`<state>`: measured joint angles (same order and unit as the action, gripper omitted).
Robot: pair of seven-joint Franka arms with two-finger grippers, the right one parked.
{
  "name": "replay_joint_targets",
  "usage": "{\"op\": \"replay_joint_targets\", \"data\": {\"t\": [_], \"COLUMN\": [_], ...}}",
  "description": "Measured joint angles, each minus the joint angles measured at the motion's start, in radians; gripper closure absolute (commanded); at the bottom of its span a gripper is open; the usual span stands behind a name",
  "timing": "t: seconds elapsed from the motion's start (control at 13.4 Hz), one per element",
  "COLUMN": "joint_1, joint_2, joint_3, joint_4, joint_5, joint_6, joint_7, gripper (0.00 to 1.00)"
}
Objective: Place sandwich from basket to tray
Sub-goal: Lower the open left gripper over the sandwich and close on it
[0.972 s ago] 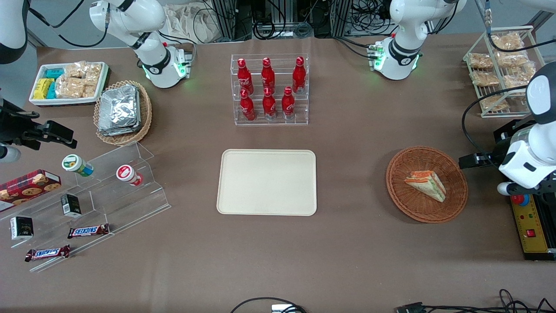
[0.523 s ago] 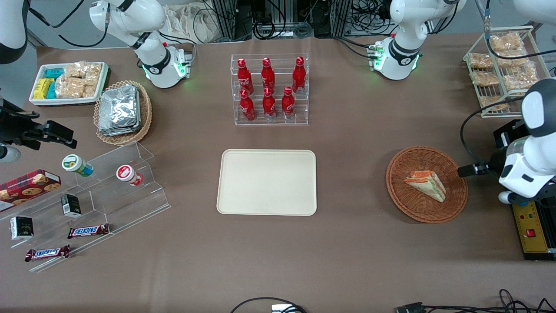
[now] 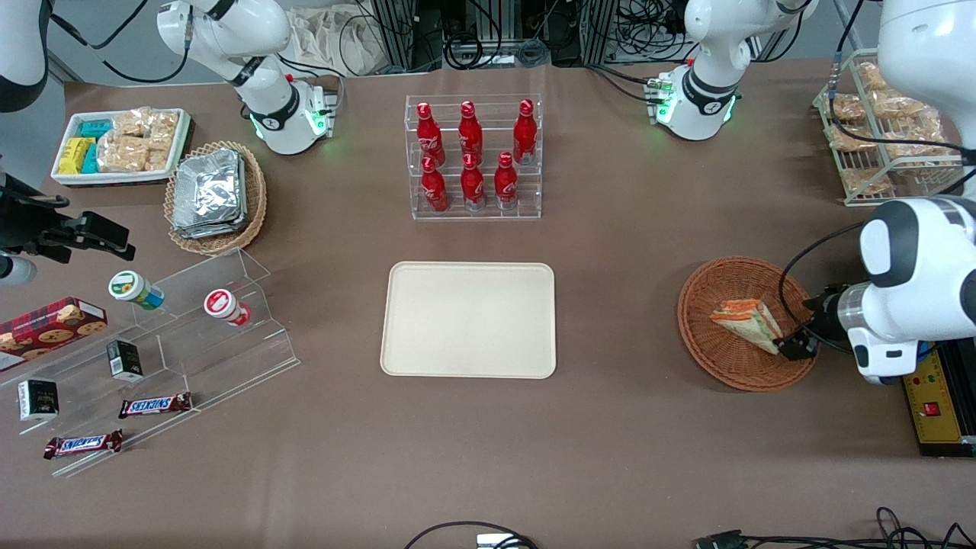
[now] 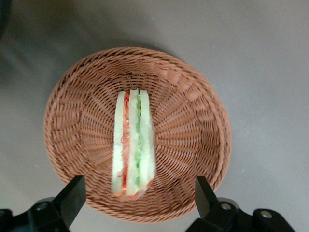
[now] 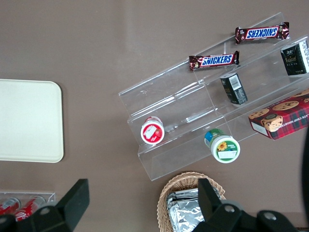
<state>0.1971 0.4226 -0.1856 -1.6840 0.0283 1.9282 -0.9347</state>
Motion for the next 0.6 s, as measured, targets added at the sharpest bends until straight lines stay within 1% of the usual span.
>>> {"op": "replay_joint_targets", "data": {"t": [0.07,0.22,0.6], "joint_1": [-0.001,-0.009,-0.014], "joint_2": [0.011,0.033,0.066], "joint_3": [-0.002,-0.004,-0.006], "joint_4": [-0.003,-0.01,-0.044], "joint_5": [0.0,0.0,-0.001], "joint_6": [0.009,0.008,0.009], "joint_7": [-0.066,-0.14,-0.2], "gripper": [0.0,0.0,0.0]}}
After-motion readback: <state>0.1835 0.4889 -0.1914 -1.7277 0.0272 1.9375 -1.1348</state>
